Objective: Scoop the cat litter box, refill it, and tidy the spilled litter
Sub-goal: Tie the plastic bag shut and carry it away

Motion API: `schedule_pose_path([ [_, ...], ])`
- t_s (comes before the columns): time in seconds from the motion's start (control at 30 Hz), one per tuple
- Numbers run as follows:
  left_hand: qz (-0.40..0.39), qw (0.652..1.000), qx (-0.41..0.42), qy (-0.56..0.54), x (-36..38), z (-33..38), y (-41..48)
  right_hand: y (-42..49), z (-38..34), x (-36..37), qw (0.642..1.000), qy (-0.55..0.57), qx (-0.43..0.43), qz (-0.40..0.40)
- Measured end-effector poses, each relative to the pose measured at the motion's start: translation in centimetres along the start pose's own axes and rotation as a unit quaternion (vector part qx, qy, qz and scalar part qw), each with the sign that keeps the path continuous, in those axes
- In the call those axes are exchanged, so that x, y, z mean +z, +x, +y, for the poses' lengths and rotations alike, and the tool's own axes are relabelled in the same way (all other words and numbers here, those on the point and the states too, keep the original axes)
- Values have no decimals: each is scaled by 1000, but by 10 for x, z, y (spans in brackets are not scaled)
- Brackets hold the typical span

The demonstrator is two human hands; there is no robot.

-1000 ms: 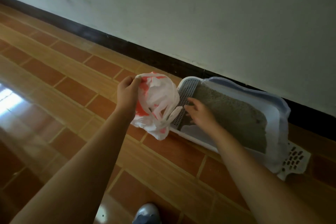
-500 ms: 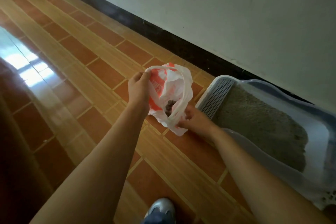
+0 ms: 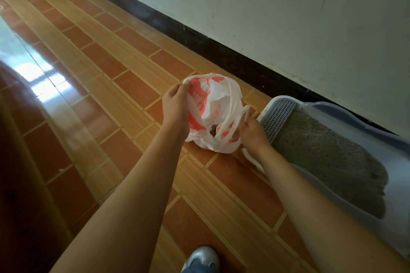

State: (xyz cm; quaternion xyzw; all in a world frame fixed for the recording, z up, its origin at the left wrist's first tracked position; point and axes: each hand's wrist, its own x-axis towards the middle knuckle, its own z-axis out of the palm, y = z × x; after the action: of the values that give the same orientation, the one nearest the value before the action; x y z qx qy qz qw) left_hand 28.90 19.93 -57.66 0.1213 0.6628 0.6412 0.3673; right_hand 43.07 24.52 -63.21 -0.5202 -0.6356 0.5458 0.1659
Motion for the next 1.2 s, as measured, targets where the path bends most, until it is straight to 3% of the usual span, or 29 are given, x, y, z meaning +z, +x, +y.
schedule_pose_path([
  [0.17, 19, 1000, 8, -17, -10, 4, 6, 4, -28, -20, 997, 11, -2, 77],
  [0.57, 15, 999, 17, -50, -20, 4, 9, 14, -88, -42, 993, 24, -70, 92],
  [0.63, -30, 998, 4, -48, -23, 2, 9, 17, -90, -44, 994, 15, -64, 89],
  [0.7, -122, 992, -19, -37, -28, -5, 12, 19, -88, -47, 994, 27, -47, 92],
  [0.83, -299, 954, -36, 7, -35, -17, 18, 26, -82, -55, 989, 93, -5, 112],
  [0.97, -365, 924, -27, 111, -31, -27, 22, 32, -75, -61, 984, 153, 14, 94],
  [1.03, -331, 930, -11, 163, -24, -34, 21, 34, -71, -62, 985, 161, -5, 54],
  [1.13, -206, 960, 38, 185, -15, -39, 19, 34, -64, -64, 986, 162, -34, -24],
  [1.2, -140, 970, 66, 187, -12, -38, 20, 35, -59, -65, 992, 118, -42, -29],
])
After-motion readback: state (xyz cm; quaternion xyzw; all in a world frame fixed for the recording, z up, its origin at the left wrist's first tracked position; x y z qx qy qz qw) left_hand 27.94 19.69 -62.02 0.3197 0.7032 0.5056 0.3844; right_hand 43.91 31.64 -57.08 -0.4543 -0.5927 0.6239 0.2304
